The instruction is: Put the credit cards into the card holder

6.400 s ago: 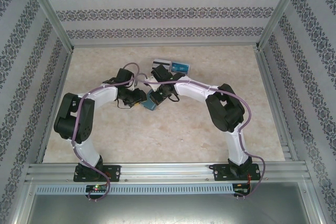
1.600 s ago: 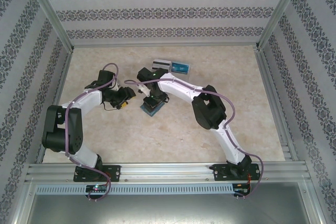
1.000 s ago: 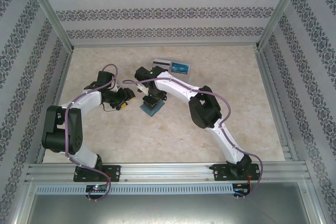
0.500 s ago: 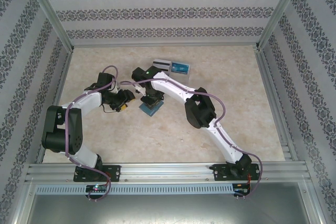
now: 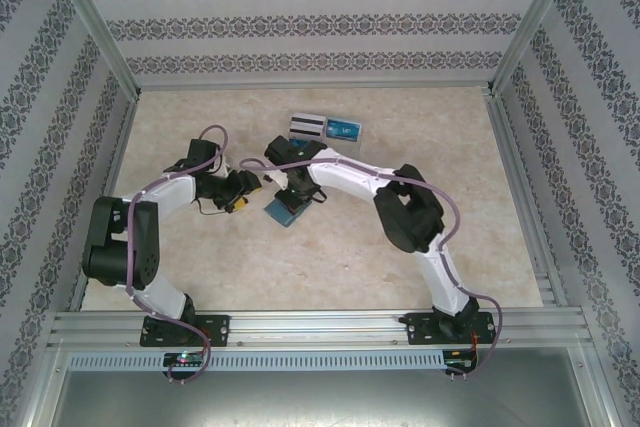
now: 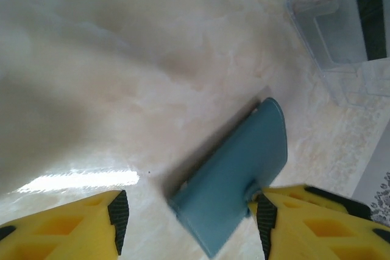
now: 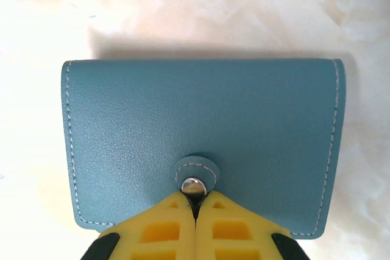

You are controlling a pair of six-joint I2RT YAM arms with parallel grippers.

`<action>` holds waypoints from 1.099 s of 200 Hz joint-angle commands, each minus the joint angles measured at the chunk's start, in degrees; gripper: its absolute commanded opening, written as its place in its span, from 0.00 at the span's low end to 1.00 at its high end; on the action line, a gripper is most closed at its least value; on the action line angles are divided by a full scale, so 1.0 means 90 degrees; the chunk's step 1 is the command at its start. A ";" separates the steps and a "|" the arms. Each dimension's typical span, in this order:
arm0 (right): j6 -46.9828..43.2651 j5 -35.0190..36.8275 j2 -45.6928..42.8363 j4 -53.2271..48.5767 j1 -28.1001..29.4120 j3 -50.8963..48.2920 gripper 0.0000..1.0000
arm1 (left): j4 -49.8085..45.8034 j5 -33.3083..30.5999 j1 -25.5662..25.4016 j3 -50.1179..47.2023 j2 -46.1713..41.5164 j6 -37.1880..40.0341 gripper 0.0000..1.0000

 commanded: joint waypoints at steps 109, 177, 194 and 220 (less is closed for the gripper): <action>0.0247 -0.1141 -0.1584 0.2668 -0.0565 -0.1346 0.00 | 0.3641 0.2409 -0.0346 -0.0317 0.0374 -0.2366 0.66; 0.0411 -0.1722 -0.1637 0.2774 -0.0756 -0.1332 0.00 | 0.3251 0.2452 -0.0250 -0.0036 0.0295 -0.2199 0.69; 0.0466 -0.1754 -0.1709 0.2828 -0.0810 -0.1447 0.00 | 0.3073 0.2418 -0.0233 0.0075 0.0256 -0.2087 0.68; 0.0688 -0.1744 -0.1749 0.3071 -0.0854 -0.1531 0.00 | 0.3117 0.2472 -0.0424 0.0127 0.0353 -0.2115 0.47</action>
